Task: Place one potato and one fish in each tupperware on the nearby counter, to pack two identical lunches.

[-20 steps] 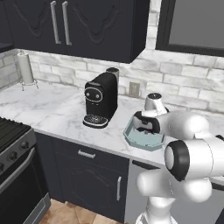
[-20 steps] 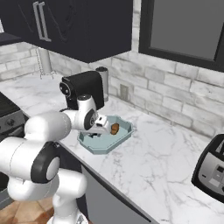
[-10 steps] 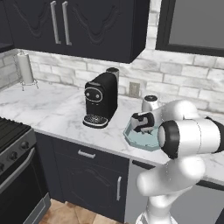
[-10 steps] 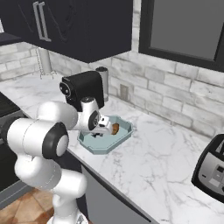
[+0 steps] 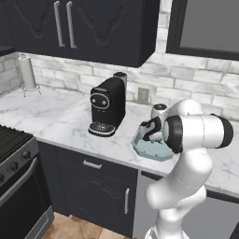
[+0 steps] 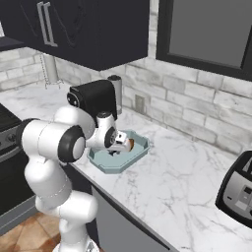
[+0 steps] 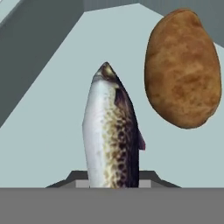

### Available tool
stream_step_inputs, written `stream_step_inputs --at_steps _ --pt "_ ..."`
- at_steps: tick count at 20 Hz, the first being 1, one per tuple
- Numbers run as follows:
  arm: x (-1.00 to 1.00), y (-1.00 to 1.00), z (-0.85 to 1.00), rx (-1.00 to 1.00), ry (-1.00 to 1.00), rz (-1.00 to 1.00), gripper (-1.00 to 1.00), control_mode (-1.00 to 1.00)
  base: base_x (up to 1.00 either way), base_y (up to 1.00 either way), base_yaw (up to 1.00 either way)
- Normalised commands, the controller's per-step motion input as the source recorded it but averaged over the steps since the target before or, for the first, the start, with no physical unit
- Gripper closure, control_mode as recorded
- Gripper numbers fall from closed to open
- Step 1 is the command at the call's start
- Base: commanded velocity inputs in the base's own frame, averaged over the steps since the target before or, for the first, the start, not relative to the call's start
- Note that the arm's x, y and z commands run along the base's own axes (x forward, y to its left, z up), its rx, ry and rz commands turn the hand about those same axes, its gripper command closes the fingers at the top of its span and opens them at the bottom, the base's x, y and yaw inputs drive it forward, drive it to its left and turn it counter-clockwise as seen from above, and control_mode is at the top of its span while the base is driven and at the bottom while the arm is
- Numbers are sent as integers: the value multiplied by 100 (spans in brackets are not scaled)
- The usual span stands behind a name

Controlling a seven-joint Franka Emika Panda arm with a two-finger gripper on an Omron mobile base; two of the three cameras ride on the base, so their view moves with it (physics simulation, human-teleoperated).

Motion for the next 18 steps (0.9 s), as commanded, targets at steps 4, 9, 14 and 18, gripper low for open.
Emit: stream_step_inputs --at_steps 4,9,14,18 --pt "27 0 -26 0 0 0 100 -100 0 0 0" --pt "14 0 -4 0 0 -2 -100 -100 0 0 0" --pt "-10 0 24 0 0 -9 -100 -100 0 0 0" --pt "-38 -5 73 0 0 -13 -100 -100 0 0 0"
